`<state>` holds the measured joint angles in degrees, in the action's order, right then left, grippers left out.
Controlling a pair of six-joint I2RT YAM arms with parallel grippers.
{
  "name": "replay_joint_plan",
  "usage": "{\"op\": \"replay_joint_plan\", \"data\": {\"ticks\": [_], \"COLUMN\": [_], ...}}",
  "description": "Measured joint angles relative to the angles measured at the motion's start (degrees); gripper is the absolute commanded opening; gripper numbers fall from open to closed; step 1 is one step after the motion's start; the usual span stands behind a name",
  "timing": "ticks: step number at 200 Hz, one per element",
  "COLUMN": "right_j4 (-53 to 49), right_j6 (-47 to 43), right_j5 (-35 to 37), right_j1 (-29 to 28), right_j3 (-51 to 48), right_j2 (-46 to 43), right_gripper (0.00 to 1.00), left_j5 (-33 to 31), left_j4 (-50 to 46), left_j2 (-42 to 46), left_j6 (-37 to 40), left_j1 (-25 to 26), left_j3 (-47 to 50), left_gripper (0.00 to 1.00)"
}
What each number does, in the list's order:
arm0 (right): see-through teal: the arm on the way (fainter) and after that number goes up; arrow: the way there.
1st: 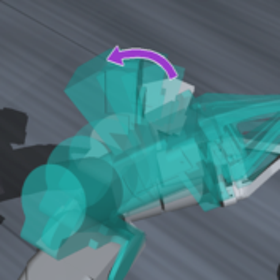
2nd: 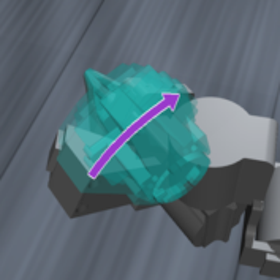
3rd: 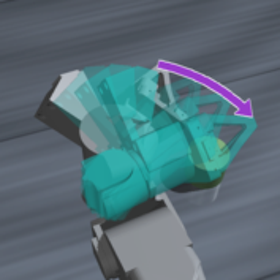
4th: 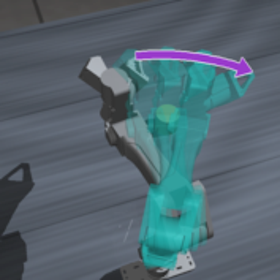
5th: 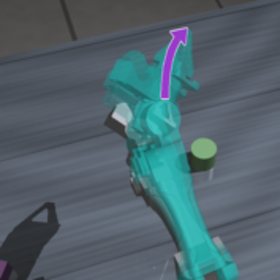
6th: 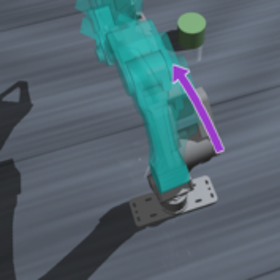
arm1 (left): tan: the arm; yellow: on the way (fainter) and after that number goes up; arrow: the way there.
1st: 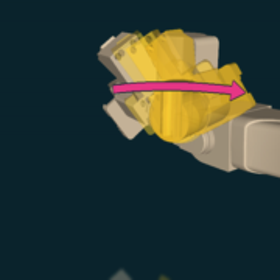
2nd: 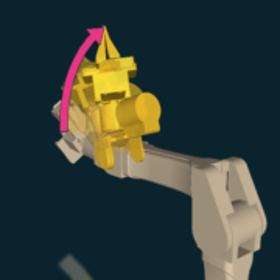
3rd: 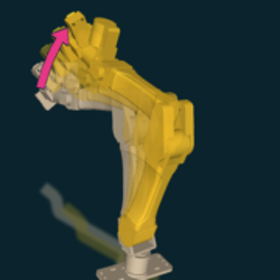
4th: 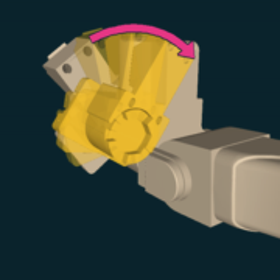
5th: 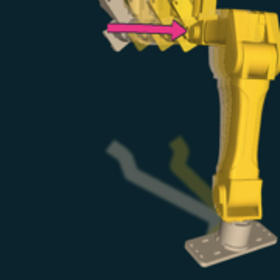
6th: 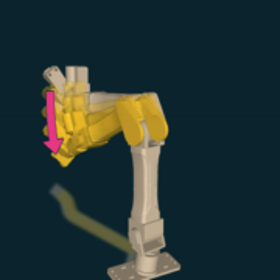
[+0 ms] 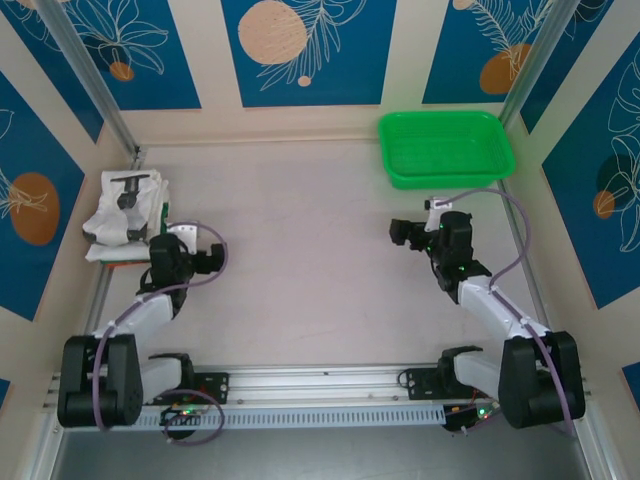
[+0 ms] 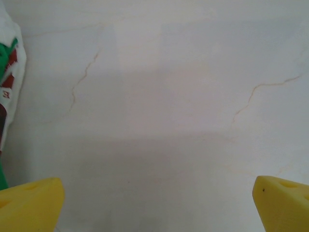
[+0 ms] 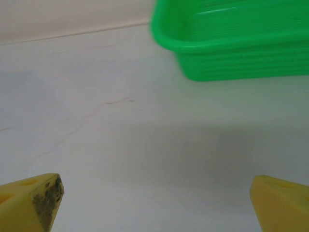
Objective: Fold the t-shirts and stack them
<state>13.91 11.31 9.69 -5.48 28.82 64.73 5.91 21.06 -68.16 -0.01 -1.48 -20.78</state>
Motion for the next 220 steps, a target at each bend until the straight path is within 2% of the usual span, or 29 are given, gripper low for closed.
{"op": "replay_joint_plan", "data": {"ticks": [39,60,106,155,220], "right_j4": [12.13,18.25,29.42,30.32,31.36], "right_j6": [-0.17,-0.46,-2.27,-3.34,-3.50], "right_j5": [-0.11,-0.76,-2.40,-2.36,-2.36], "right_j1": [6.67,7.06,6.16,5.42,5.42], "right_j3": [-5.22,-7.43,-7.43,-6.73,-6.43], "right_j2": [6.49,11.63,20.81,22.67,22.67], "right_gripper": [0.99,0.99,0.99,0.99,0.99], "left_j5": [-0.02,0.00,-1.97,-7.56,-9.03], "left_j4": [10.75,12.26,24.52,28.33,29.53], "left_j2": [-8.92,-12.81,-19.98,-20.85,-20.85], "left_j6": [0.61,0.57,0.92,1.68,2.01], "left_j1": [0.00,0.00,2.43,4.48,4.76], "left_j3": [-0.20,-2.75,-2.34,-1.11,-1.11], "left_gripper": [1.00,1.00,1.00,1.00,1.00]}}
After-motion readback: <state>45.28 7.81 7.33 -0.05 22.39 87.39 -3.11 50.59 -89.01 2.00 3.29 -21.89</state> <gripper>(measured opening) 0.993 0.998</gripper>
